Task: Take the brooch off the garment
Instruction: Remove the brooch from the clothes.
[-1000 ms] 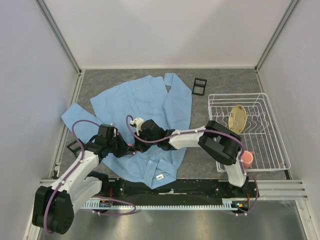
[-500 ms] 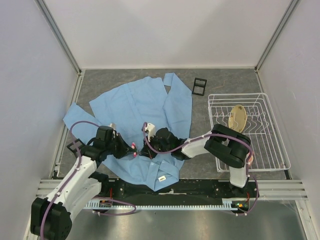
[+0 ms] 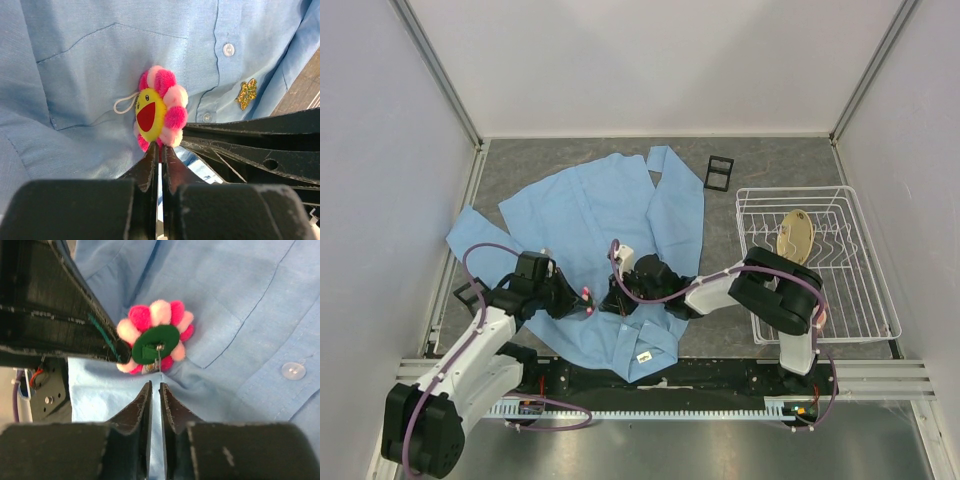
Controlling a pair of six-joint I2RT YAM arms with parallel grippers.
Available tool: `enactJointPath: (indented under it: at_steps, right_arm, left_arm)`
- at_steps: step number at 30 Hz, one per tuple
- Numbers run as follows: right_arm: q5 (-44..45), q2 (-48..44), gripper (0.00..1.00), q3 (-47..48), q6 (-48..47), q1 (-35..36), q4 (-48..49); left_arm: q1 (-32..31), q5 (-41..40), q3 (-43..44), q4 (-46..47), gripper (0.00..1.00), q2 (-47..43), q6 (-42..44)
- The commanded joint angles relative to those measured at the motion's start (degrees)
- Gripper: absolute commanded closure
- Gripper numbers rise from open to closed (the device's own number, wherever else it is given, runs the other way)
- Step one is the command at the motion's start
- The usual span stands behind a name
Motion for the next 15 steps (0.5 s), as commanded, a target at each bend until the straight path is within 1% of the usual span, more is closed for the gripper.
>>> enactJointPath:
  at_steps: [1,5,6,8,9,11,12,14,15]
  right_arm:
    - [2.7,0.1,0.80,4.7,-0.4,-0.3,-4.0]
    - [2.5,0.9,0.70,6.2,-0.2,-0.3,-4.7]
    - [2.7,1.0,0.67,6.4,-0.2,-0.3,-4.8]
    - [2.4,1.7,0.67,7.2,-0.4,-0.3,-5.4]
    - [2.4,2.0,0.67,7.4,-0.5,-0.3,-5.7]
    - [2.7,2.4,0.68,7.7,-0.5,-0.3,-6.1]
    - [2.7,2.6,0.69,7.8,-0.4,-0.3,-6.2]
    - [2.7,2.7,0.71,7.8,-0.5,-0.3,-6.4]
    - [2.7,2.8,0.73,7.8,-0.5,-0.3,-6.5]
  left_arm:
    - [0.0,-0.4,0.8,-0.1,0.98,1.3,-1.8]
    - [0.0,0.0,1.6,-0.1,0.97,2.0,-1.5]
    - [0.0,-0.1,1.6,-0.1,0.91,1.7,-1.5]
    - [0.0,-0.4,1.5,-0.2,0.83,0.4,-1.8]
    - [0.0,-0.6,1.5,-0.3,0.75,-0.2,-2.0]
    - [0.0,-1.1,1.5,-0.7,0.69,-1.3,-2.4]
    - [0.0,-1.3,1.5,-0.9,0.65,-1.7,-2.6]
    - [0.0,-2.1,1.7,-1.3,0.61,-1.8,-2.8]
    - [0.0,-2.3,1.8,-1.4,0.52,-1.6,-2.8]
